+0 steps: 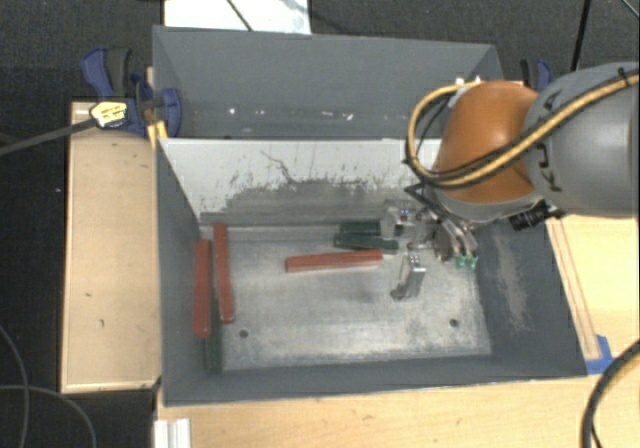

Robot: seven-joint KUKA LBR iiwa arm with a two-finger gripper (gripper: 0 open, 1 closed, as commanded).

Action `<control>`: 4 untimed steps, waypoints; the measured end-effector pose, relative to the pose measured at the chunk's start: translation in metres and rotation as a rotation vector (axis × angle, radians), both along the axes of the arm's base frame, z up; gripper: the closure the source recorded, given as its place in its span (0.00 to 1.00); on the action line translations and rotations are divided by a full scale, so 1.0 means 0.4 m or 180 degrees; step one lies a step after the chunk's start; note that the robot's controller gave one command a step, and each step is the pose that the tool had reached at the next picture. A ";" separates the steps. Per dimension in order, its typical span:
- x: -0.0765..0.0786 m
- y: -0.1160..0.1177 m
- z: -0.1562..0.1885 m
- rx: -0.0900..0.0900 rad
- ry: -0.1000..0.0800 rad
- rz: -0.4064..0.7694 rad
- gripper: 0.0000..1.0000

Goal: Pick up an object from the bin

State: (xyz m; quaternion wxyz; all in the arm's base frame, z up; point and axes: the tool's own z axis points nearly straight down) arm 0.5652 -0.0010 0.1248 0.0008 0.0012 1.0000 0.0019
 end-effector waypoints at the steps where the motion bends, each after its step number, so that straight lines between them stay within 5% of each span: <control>1: 0.002 0.072 -0.014 -0.0019 -0.0002 0.0747 0.00; 2: 0.053 0.108 -0.122 -0.0011 -0.0008 0.0589 1.00; 3: 0.053 0.109 -0.122 -0.0011 -0.0008 0.0595 0.00; 4: 0.052 0.109 -0.122 -0.0011 -0.0007 0.0599 1.00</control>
Offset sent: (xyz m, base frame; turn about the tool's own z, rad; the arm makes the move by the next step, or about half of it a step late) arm 0.0202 0.0432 -0.0495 -0.1850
